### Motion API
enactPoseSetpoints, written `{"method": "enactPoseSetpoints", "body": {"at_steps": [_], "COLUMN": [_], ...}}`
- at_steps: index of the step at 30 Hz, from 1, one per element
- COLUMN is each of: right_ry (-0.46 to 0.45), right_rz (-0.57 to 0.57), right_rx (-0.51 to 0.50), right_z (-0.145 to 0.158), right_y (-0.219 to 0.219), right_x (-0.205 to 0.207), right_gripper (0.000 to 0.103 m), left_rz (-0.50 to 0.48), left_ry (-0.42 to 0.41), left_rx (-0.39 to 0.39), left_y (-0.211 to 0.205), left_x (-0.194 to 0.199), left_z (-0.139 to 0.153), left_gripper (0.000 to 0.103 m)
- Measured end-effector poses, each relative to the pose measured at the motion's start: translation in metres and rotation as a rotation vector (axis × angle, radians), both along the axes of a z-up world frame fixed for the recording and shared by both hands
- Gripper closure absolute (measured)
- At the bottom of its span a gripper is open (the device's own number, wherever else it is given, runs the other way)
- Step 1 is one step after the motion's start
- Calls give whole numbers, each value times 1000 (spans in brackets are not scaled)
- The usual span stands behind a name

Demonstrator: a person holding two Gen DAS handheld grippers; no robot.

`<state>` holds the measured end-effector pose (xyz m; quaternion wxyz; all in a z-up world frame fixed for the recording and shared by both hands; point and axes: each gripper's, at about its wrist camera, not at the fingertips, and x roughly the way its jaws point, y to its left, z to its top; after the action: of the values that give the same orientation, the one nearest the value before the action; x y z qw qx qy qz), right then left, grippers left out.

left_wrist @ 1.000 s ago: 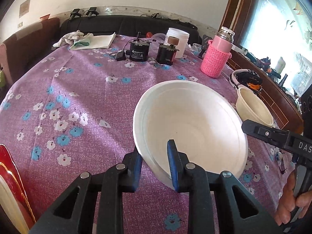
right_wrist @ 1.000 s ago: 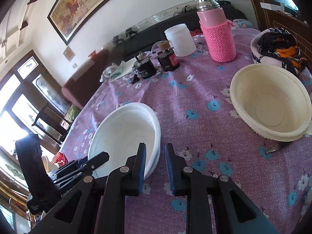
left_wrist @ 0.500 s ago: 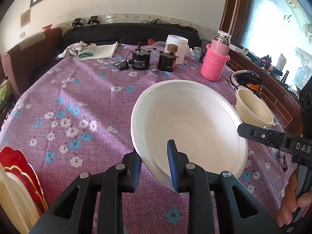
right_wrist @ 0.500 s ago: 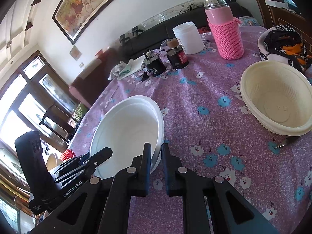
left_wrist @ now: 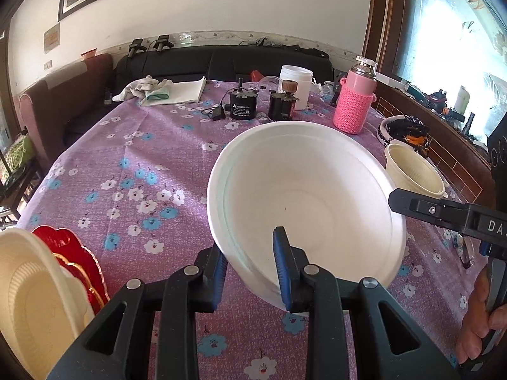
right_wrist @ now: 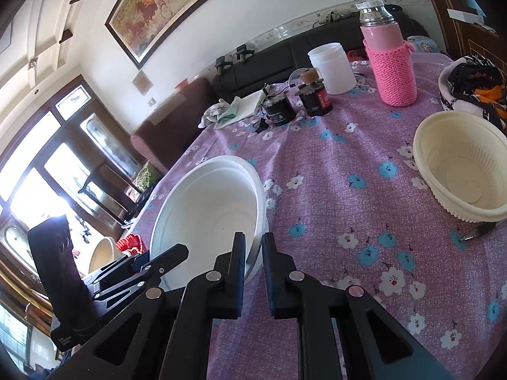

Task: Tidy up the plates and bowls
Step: 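Carry the white plastic bowl with the right tool toward the red plate stack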

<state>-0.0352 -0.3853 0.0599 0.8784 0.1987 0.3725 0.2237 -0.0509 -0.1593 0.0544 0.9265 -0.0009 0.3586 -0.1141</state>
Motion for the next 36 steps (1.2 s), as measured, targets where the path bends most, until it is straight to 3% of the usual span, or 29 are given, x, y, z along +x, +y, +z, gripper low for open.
{"method": "enactPoseSetpoints", "body": {"at_steps": [14, 36], "right_ry": [-12, -34], "right_rz": [8, 33], "right_rx": [29, 12], "right_z": [5, 20], "right_y": [13, 40], "right_x": [-28, -40], "right_gripper": [91, 91], "left_rz": [-2, 21], "left_ry": [-41, -83], "left_rx": [12, -29], "left_y": [14, 41], "left_x": [-31, -53], "left_z": [10, 23], "left_gripper": [74, 72]}}
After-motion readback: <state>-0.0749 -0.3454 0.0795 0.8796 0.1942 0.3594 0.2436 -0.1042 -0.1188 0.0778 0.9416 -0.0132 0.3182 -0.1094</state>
